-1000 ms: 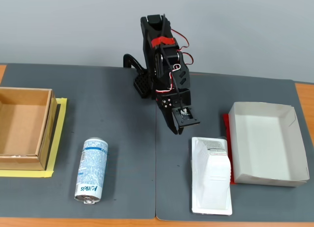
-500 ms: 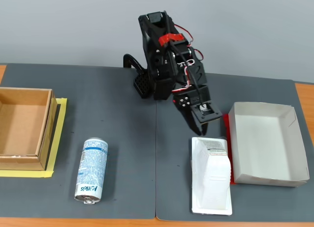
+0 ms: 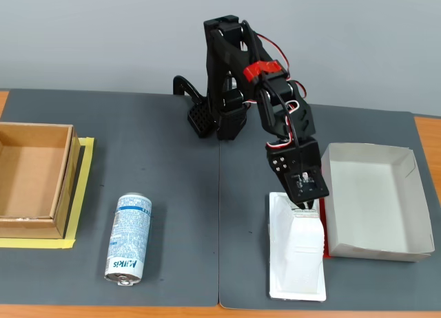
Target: Pick the sandwich and put it in the gray box
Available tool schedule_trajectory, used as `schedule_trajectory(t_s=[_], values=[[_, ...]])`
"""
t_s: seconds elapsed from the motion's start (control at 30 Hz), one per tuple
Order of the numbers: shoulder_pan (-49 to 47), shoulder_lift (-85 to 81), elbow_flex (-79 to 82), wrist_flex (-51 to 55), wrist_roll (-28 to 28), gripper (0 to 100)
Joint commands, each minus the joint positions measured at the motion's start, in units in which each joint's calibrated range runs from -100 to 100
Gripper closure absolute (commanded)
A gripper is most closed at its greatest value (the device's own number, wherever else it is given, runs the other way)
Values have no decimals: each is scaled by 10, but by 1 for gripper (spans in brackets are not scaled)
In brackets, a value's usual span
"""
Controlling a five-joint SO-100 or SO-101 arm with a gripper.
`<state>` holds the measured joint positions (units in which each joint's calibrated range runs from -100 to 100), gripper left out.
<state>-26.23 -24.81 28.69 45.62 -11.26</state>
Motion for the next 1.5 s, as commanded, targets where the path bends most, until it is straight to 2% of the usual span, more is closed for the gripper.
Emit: schedule_trajectory(t_s=[0.0, 0.37, 0.83, 0.9, 1.07, 1.13, 1.47], values=[[-4, 29, -58, -5, -11, 98], [-42, 83, -119, 74, -14, 98], [-36, 76, -120, 79, -13, 98], [-36, 76, -117, 79, -13, 96], [-36, 74, -114, 80, -11, 80], [-36, 74, -114, 80, -10, 77], [-43, 83, -113, 80, -8, 76]])
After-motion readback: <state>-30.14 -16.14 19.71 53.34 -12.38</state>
